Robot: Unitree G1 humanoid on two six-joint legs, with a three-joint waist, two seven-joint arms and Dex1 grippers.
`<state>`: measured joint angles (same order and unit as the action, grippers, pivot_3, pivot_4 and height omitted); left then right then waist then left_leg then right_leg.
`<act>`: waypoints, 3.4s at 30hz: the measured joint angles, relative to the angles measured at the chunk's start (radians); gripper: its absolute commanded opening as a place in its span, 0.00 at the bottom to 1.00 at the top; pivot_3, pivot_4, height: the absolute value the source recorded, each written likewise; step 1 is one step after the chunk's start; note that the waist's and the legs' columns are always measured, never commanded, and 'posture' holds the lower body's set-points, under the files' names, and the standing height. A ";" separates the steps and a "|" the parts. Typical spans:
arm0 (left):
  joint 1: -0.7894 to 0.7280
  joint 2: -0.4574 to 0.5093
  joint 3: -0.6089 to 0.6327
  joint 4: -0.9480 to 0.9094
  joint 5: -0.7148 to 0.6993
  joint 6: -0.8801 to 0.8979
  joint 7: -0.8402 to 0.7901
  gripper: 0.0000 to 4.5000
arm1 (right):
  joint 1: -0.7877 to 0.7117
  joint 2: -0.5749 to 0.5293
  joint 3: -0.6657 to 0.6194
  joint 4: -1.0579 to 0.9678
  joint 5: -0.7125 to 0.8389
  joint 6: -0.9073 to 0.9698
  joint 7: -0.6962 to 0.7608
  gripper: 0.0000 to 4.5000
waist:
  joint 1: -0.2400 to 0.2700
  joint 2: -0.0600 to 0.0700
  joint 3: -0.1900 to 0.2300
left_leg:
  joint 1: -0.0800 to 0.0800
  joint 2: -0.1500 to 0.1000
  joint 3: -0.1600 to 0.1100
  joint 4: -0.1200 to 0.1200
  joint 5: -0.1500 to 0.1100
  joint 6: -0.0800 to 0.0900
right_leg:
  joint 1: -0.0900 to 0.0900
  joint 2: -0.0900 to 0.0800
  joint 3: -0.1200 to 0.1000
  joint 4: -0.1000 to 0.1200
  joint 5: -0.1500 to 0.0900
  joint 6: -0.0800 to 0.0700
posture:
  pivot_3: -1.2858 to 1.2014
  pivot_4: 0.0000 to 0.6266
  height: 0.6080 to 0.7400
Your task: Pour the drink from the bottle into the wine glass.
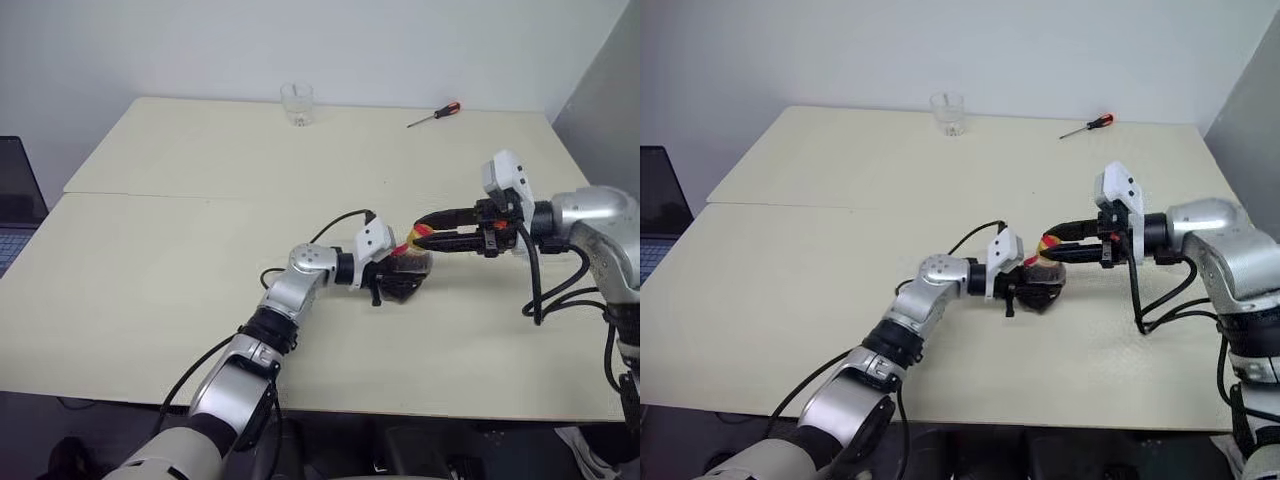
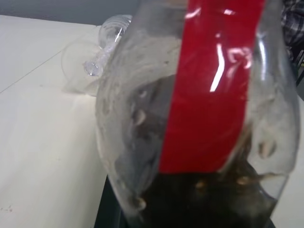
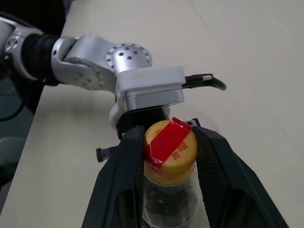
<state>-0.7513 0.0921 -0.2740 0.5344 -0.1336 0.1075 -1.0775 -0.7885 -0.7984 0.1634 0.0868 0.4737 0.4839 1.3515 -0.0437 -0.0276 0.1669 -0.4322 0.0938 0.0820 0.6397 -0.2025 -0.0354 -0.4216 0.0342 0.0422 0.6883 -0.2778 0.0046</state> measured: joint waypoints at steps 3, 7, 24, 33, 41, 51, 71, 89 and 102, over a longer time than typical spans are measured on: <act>0.022 0.009 0.006 -0.033 -0.001 0.024 0.019 0.17 | -0.073 0.032 0.046 0.110 -0.056 -0.110 0.084 0.27 | 0.003 0.000 0.000 | 0.000 0.001 0.000 0.001 0.000 0.000 | 0.000 0.000 0.000 0.001 0.000 0.000 | 0.52 0.24 1.00; 0.030 0.018 0.006 -0.054 -0.002 0.040 0.023 0.17 | -0.105 0.048 0.068 0.157 -0.085 -0.170 0.129 0.27 | 0.010 0.000 0.000 | 0.000 0.001 0.001 0.003 0.000 0.000 | 0.000 -0.001 0.000 0.002 0.000 0.000 | 0.52 0.24 1.00; 0.017 -0.005 -0.003 -0.073 -0.007 0.035 -0.006 0.17 | -0.042 -0.034 -0.200 -0.227 0.088 0.280 -0.097 1.00 | 0.015 0.002 0.001 | 0.000 0.000 0.001 0.004 0.000 0.000 | -0.001 -0.002 0.001 0.006 0.000 0.000 | 0.52 0.24 1.00; -0.020 -0.007 0.008 0.009 -0.006 -0.008 -0.003 0.17 | 0.253 0.226 -0.633 -0.925 0.222 0.897 -0.821 1.00 | 0.011 0.002 0.001 | 0.000 0.000 -0.001 0.005 0.001 -0.001 | -0.001 -0.004 0.002 0.009 0.000 0.000 | 0.52 0.24 1.00; -0.097 -0.039 0.021 0.159 -0.005 -0.089 -0.033 0.17 | 0.255 0.506 -0.503 -1.027 0.158 1.122 -1.443 1.00 | 0.008 0.002 0.000 | 0.000 0.000 -0.002 0.003 0.000 -0.001 | -0.002 -0.001 0.003 0.008 0.000 -0.001 | 0.52 0.24 1.00; -0.122 -0.052 0.047 0.240 0.000 -0.139 -0.050 0.17 | 0.249 0.675 -0.496 -1.027 0.287 1.121 -1.827 1.00 | 0.010 0.002 0.000 | -0.002 0.000 -0.001 0.003 0.000 -0.001 | -0.002 -0.003 0.002 0.007 -0.001 -0.001 | 0.52 0.24 1.00; -0.128 -0.072 0.045 0.257 0.024 -0.159 -0.063 0.16 | 0.388 0.053 -0.503 -1.024 1.169 0.578 -2.190 1.00 | -0.008 0.002 0.000 | -0.002 -0.004 -0.007 0.000 0.000 0.000 | 0.001 -0.002 0.002 0.001 0.000 0.000 | 0.52 0.24 1.00; -0.155 -0.088 0.046 0.270 0.025 -0.162 -0.047 0.16 | 0.260 -0.015 -0.103 -0.896 1.115 0.372 -2.352 1.00 | -0.001 0.002 0.001 | -0.004 -0.003 -0.005 -0.001 0.000 0.000 | 0.001 -0.003 0.002 -0.006 0.000 0.001 | 0.52 0.24 1.00; -0.155 -0.084 0.046 0.266 0.024 -0.164 -0.039 0.16 | 0.255 0.151 -0.061 -0.806 0.951 0.353 -2.282 1.00 | 0.006 0.002 0.000 | -0.004 -0.001 -0.002 -0.001 0.000 0.000 | 0.001 -0.003 0.002 -0.006 0.000 0.001 | 0.52 0.24 1.00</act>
<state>-0.9066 0.0081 -0.2275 0.8007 -0.1092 -0.0561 -1.1163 -0.5332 -0.6474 0.1020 -0.7190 1.4246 0.8371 -0.9306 -0.0380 -0.0258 0.1673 -0.4363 0.0928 0.0796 0.6387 -0.2021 -0.0356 -0.4204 0.0317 0.0440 0.6823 -0.2776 0.0056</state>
